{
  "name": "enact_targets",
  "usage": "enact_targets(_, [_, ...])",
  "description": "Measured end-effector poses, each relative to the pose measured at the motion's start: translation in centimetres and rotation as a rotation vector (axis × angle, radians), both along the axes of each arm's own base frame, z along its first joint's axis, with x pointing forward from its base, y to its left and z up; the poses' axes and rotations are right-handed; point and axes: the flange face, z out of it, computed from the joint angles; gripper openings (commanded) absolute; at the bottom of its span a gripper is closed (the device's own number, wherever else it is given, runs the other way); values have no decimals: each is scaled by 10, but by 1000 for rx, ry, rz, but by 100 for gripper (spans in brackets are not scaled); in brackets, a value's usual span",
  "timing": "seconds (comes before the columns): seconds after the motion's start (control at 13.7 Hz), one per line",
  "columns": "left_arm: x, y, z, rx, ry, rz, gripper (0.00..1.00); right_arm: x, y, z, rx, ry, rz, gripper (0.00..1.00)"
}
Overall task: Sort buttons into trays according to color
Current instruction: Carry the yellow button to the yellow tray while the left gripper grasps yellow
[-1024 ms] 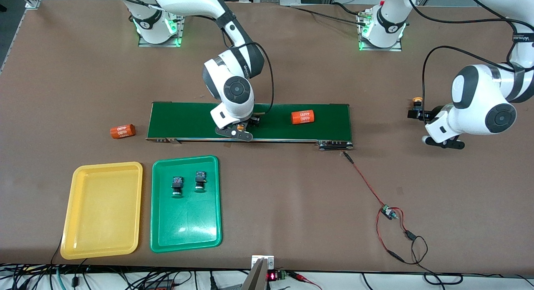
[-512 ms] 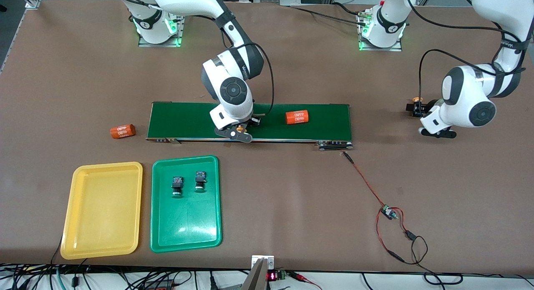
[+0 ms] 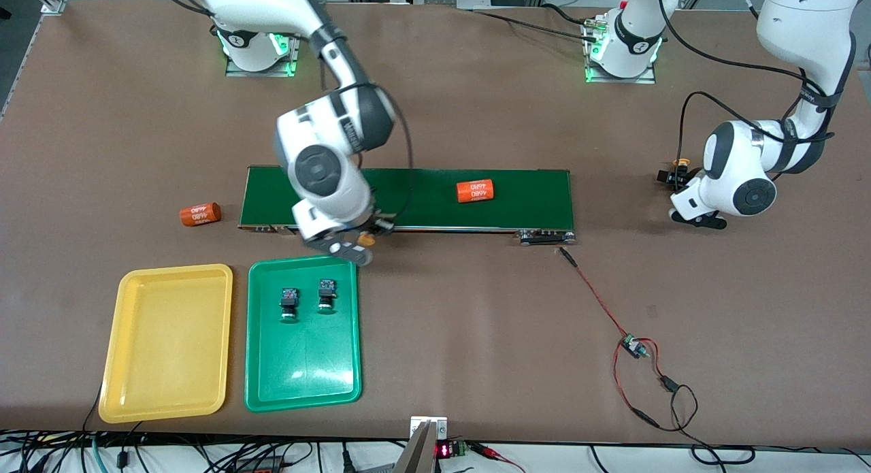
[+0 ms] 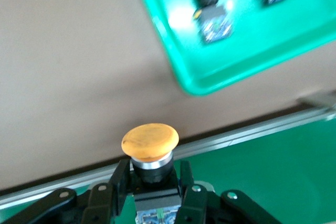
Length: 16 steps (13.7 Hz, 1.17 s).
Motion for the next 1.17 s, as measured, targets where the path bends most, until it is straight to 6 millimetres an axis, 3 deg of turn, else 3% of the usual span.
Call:
enact_targets(0.29, [0, 1, 0, 1, 6, 1, 19, 42, -89, -17, 6, 22, 102, 0])
enact_targets(0.44, [6, 1, 9, 6, 6, 2, 20, 55, -128, -37, 4, 46, 172, 0])
enact_targets(0.59, [25, -7, 36, 13, 7, -12, 20, 64, -165, -59, -26, 73, 259, 0])
enact_targets(0.73, [54, -41, 77, 7, -3, -61, 26, 69, -190, -71, -59, 91, 327, 0])
enact_targets(0.88, [78, -102, 109, -60, -49, -89, 26, 73, -206, -71, -64, 91, 390, 0])
enact_targets(1.02, [88, -166, 129, -188, -87, -40, 26, 80, -226, -68, -59, 82, 412, 0])
enact_targets(1.17, [96, -206, 142, -280, -102, 67, 25, 86, -243, -67, -56, 58, 431, 0])
